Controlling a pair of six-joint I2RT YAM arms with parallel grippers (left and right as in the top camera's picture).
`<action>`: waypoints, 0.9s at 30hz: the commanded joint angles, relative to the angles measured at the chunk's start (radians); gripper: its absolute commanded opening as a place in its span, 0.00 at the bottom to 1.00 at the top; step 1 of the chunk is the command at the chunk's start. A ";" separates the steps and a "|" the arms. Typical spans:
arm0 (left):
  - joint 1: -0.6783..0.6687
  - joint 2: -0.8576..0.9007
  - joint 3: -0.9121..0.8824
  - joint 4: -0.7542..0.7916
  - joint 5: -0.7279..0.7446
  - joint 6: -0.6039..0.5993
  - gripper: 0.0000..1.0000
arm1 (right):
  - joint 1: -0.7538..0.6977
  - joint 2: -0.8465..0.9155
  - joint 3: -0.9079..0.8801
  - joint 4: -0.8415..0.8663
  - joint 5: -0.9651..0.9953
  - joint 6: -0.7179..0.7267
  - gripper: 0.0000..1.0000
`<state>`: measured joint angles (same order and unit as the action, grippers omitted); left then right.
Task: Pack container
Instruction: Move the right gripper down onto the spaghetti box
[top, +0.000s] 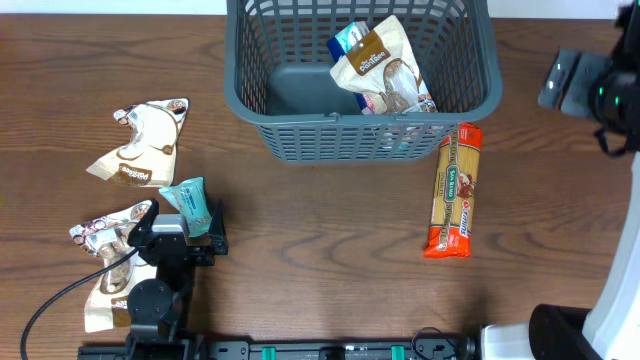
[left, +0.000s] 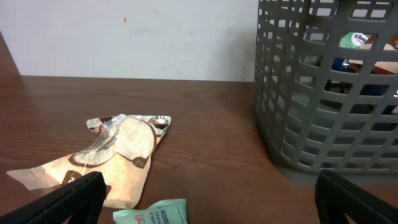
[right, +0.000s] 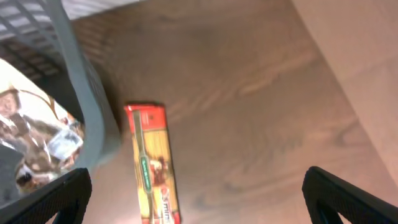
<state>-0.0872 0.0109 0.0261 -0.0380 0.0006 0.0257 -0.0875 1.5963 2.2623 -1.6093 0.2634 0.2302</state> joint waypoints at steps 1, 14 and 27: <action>-0.004 -0.007 -0.022 -0.036 -0.009 -0.002 0.99 | -0.005 -0.014 0.007 -0.055 0.017 0.087 0.99; -0.004 -0.007 -0.022 -0.036 -0.009 -0.002 0.99 | -0.004 -0.020 -0.434 0.146 -0.005 0.091 0.99; -0.004 -0.007 -0.022 -0.036 -0.009 -0.002 0.99 | -0.004 -0.022 -0.965 0.507 -0.262 -0.023 0.99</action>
<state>-0.0872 0.0109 0.0261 -0.0380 0.0006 0.0257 -0.0906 1.5799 1.3437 -1.1229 0.0879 0.2535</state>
